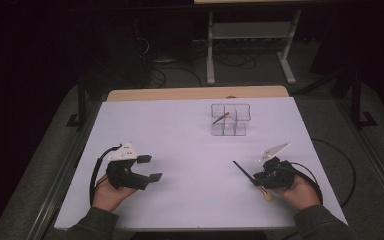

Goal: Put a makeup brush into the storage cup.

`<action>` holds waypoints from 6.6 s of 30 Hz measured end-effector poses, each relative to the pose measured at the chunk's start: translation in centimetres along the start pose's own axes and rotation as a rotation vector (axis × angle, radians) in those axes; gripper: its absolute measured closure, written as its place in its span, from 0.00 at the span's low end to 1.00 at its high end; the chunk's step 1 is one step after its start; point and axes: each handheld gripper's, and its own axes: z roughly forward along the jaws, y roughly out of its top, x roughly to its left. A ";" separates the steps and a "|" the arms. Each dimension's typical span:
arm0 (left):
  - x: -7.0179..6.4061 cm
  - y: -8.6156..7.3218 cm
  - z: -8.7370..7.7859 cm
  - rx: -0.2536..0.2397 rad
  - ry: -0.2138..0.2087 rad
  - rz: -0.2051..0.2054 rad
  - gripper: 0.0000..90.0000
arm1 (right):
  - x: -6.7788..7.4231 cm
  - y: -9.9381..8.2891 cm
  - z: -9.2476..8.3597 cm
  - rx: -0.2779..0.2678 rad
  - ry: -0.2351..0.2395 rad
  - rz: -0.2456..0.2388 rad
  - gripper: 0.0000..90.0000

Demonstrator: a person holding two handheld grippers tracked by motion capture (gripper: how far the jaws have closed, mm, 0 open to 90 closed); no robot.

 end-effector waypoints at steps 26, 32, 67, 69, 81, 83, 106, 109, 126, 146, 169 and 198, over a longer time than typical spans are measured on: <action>0.0 0.0 0.1 -0.007 -0.004 -0.003 0.26 | -0.6 -0.3 0.0 -0.014 0.011 -0.016 0.92; 0.0 0.1 0.1 -0.008 -0.010 0.005 0.26 | -0.5 0.1 -0.1 -0.020 0.035 -0.022 0.92; -1.6 2.3 1.0 0.029 -0.077 0.079 0.32 | 1.7 6.3 -3.5 -0.085 0.149 -0.227 0.92; -1.8 2.6 1.0 0.033 -0.080 0.091 0.32 | 1.9 6.8 -3.5 -0.079 0.153 -0.243 0.92; -2.5 4.3 1.5 0.065 -0.130 0.125 0.35 | 3.3 8.8 -3.4 -0.066 0.197 -0.315 0.92; -2.6 4.6 1.6 0.069 -0.138 0.127 0.36 | 3.6 9.0 -3.3 -0.060 0.208 -0.314 0.92; -3.8 6.4 2.9 0.125 -0.224 0.209 0.50 | 6.8 12.6 -1.2 -0.015 0.284 -0.426 0.92; -4.0 6.5 3.2 0.138 -0.239 0.226 0.53 | 7.1 12.9 -1.0 -0.012 0.290 -0.438 0.92; -4.7 6.4 4.8 0.231 -0.313 0.257 0.67 | 8.5 13.8 -0.1 0.005 0.313 -0.491 0.92; -4.8 6.5 5.8 0.293 -0.336 0.268 0.79 | 9.1 14.3 0.4 0.011 0.331 -0.516 0.92; -4.9 6.3 6.3 0.331 -0.378 0.284 0.92 | 9.3 14.4 0.7 0.011 0.326 -0.543 0.92; -3.4 5.6 5.7 0.307 -0.279 0.218 0.93 | 7.3 13.8 0.0 -0.062 0.269 -0.429 0.74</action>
